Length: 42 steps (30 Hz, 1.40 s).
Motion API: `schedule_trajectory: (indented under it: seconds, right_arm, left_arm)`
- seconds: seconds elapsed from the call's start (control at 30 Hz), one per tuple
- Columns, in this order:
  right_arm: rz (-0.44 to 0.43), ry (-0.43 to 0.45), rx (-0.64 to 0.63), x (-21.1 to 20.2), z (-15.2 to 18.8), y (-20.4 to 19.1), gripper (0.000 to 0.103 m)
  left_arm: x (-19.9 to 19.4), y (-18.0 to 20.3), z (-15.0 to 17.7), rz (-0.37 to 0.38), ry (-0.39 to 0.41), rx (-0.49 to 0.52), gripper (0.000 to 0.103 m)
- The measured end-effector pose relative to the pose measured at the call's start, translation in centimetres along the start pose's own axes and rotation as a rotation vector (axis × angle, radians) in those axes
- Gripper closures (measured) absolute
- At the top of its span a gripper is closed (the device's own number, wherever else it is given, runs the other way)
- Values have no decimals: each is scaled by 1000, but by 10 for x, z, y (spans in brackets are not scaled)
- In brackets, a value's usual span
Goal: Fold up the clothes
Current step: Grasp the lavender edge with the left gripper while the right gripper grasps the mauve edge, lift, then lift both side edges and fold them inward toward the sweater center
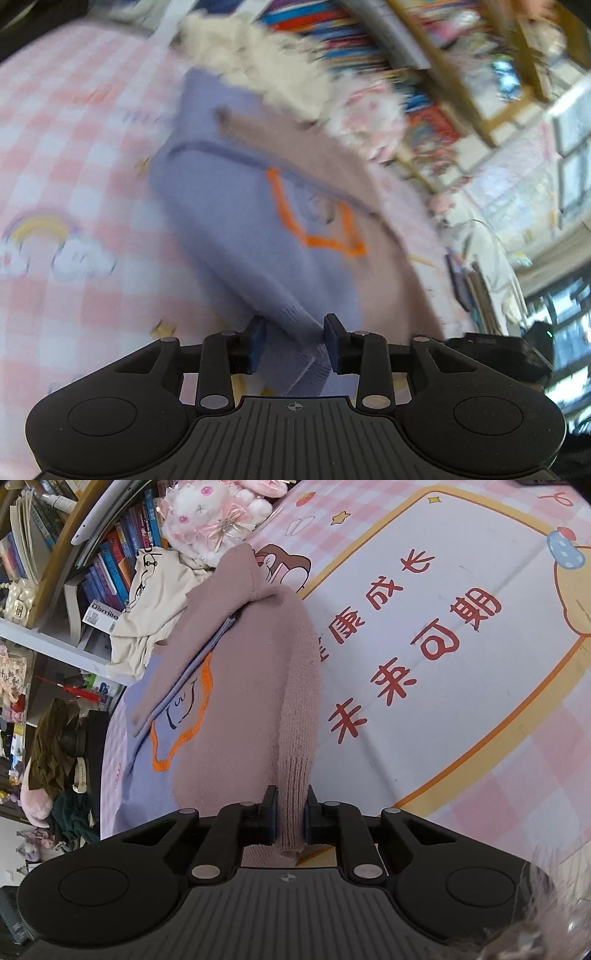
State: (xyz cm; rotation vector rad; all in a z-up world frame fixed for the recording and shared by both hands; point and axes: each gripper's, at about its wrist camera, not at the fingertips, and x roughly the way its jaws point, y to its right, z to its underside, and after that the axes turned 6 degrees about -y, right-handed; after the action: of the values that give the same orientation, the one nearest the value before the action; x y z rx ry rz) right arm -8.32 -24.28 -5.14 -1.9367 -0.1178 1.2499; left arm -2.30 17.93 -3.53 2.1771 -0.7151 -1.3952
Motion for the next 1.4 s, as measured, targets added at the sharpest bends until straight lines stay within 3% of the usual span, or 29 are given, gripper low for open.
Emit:
schedule_trajectory:
  seconds: [0.13, 0.2, 0.3, 0.4, 0.57, 0.93, 1.13, 1.2, 1.3, 1.4]
  right_arm:
    - [-4, -1, 6, -1, 1, 1, 90]
    - [-2, -2, 7, -2, 1, 2, 90]
    - [-2, -4, 6, -5, 0, 6, 90]
    - [-12, -13, 8, -6, -4, 11, 90]
    - [-46, -64, -6, -3, -17, 17, 90]
    - [-100, -127, -36, -7, -24, 32, 90]
    - [-106, -154, -69, -8, -23, 34, 94]
    - [-87, -157, -98, -10, -21, 33, 96]
    - [-79, -151, -119, -16, -19, 34, 97]
    - [-92, -147, -111, -25, -18, 38, 97]
  left_arm:
    - [-3, -17, 5, 18, -8, -126, 63]
    - [-5, -26, 8, 28, -11, -189, 46]
    - [-5, -38, 14, 49, -6, -293, 37]
    - [-1, -42, 21, 91, 32, -400, 35]
    - [0, -41, 29, 73, 120, -495, 38]
    - [-4, -35, 31, 30, 137, -461, 41]
    - [-7, -32, 31, -25, 117, -415, 62]
    - [-5, -33, 32, -38, 92, -404, 86]
    - [-2, -32, 35, -58, 70, -388, 94]
    - [-3, -27, 39, -67, 55, -365, 95]
